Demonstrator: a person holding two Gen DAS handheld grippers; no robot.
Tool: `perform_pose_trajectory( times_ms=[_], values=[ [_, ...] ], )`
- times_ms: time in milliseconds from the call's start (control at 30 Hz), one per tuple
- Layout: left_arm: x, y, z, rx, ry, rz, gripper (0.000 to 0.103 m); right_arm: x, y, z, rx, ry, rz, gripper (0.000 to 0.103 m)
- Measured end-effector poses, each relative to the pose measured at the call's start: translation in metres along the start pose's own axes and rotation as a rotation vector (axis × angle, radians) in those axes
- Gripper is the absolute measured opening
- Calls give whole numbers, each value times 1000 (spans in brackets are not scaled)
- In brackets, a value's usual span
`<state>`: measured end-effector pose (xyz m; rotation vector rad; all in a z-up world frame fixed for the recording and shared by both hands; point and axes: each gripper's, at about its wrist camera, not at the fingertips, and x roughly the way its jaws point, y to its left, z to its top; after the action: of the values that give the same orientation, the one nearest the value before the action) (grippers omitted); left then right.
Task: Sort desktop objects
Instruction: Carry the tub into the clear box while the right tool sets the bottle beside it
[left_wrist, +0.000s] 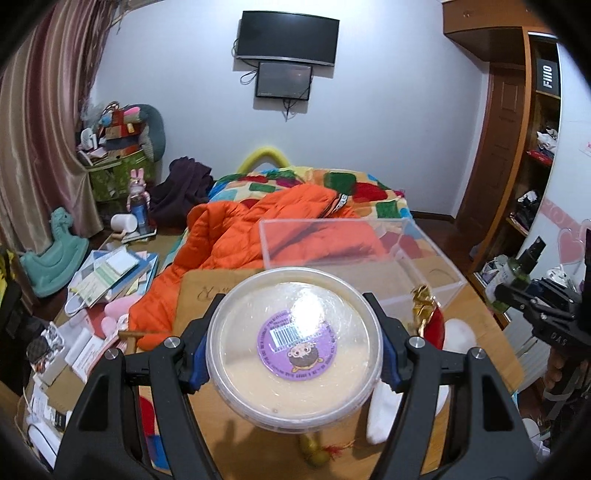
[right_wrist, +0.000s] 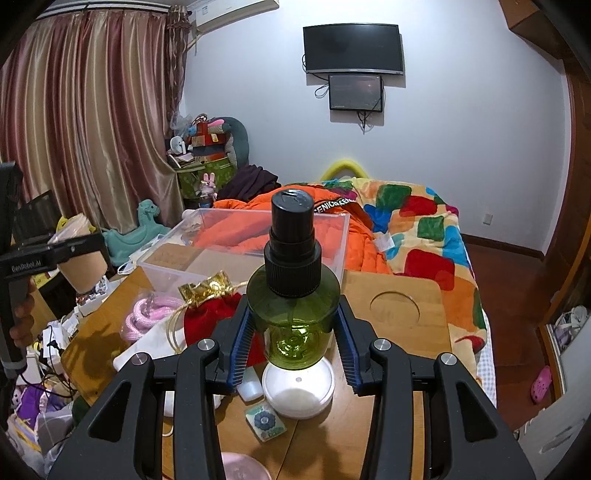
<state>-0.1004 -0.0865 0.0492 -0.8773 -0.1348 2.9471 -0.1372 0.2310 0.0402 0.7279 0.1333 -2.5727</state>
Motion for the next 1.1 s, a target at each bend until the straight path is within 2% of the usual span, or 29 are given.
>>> perform_pose_trajectory(
  times_ms=[300,600,1100],
  values=[
    [18,-14,27,46,7,-29,69,13,5,27,-41,-9,11,38],
    [48,-28,49,83,18,-58,70,44,10,53,-75,0,24,38],
    [114,-27,57,92,128,-65,70,117,11,64,-103,115,55,38]
  ],
)
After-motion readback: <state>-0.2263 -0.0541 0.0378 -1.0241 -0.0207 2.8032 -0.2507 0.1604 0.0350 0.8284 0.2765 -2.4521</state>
